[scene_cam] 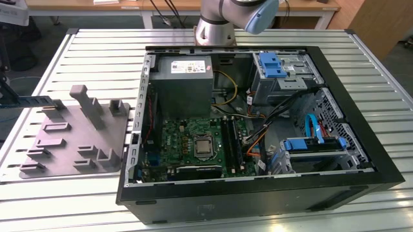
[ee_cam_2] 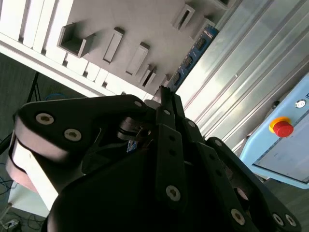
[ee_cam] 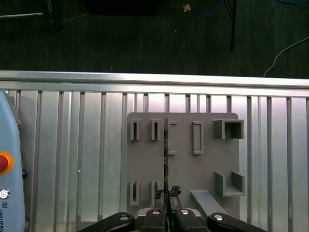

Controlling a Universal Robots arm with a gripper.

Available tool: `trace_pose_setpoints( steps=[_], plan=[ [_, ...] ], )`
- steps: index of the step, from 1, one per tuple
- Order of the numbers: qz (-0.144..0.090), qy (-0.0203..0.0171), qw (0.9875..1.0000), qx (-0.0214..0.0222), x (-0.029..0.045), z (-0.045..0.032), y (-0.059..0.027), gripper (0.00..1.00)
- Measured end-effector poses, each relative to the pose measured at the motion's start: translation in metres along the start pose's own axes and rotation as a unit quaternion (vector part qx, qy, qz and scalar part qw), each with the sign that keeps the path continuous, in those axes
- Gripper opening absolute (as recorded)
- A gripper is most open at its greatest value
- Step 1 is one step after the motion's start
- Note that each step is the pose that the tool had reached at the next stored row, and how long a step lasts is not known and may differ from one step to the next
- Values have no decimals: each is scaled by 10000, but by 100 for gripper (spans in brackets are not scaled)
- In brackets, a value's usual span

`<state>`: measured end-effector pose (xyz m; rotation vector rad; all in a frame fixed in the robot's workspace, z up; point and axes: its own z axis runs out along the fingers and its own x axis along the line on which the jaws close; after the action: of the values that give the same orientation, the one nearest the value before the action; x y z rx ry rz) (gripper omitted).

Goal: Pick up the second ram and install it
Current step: 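Pick up the second ram and move it above second insertion slot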

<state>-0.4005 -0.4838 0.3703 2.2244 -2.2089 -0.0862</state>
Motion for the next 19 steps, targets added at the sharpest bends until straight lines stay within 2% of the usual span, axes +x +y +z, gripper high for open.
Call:
trace_pose_setpoints(
  steps=[7,10,13,19],
  plan=[
    [0,1,10000,-1,0,-4,-1,14],
    [0,1,10000,-1,0,-6,-39,14],
    [0,1,10000,-2,1,-9,-123,14],
    [0,1,10000,-6,2,-18,-359,14]
  ],
)
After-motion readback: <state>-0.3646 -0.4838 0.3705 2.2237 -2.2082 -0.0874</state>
